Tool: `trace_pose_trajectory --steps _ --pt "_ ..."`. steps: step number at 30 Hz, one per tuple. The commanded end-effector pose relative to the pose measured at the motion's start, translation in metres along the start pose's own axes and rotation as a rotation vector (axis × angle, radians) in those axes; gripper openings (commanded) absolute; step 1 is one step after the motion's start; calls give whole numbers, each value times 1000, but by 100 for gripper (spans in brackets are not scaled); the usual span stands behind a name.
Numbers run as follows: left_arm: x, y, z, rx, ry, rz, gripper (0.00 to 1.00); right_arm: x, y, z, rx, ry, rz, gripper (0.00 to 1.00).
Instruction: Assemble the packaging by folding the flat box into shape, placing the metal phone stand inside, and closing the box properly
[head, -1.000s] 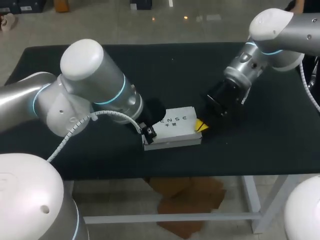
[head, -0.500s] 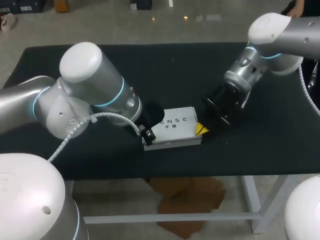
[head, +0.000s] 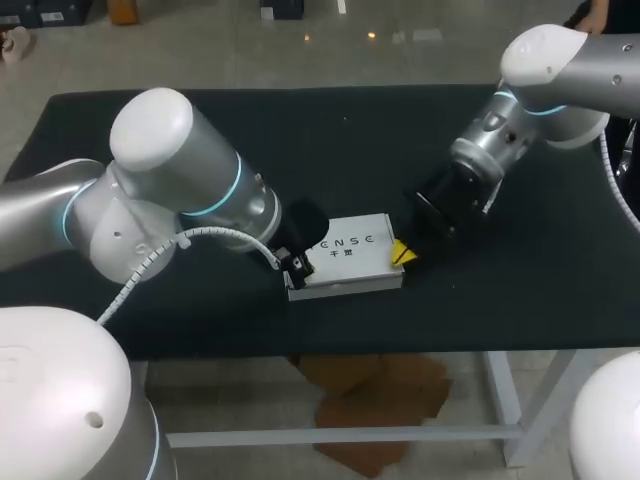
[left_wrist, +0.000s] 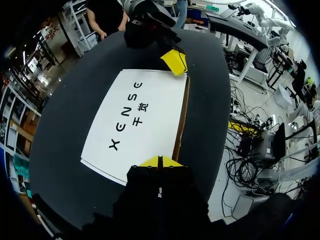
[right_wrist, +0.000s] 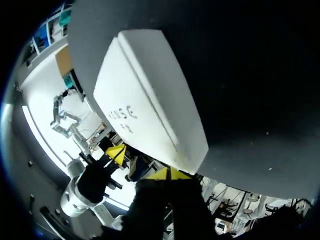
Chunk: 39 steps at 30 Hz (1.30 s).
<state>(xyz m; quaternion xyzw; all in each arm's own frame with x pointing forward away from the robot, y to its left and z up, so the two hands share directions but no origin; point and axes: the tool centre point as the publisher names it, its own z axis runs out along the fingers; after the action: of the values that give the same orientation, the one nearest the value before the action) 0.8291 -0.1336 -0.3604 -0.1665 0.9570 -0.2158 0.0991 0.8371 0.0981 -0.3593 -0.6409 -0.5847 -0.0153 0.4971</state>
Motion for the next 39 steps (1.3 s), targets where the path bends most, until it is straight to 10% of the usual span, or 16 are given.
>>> trace_pose_trajectory --steps 1,18,31,35,38,39 --pt "7 1 -17 0 -27 4 0 5 -15 -4 -35 -7 -11 0" --pt "5 15 18 -40 41 -39 0 -14 11 15 9 -14 69 0" --pt "17 2 -25 -29 -17 -122 0 0 -23 -29 -116 31 -36 0" --pt "27 -6 -39 -43 -20 -169 98 5 -31 -52 -182 32 -91 20" --pt "34 -10 -49 -50 -14 -213 100 9 -38 -67 -248 18 -144 47" --pt "37 -11 -52 -50 -16 -236 100 10 -39 -73 -276 13 -152 71"
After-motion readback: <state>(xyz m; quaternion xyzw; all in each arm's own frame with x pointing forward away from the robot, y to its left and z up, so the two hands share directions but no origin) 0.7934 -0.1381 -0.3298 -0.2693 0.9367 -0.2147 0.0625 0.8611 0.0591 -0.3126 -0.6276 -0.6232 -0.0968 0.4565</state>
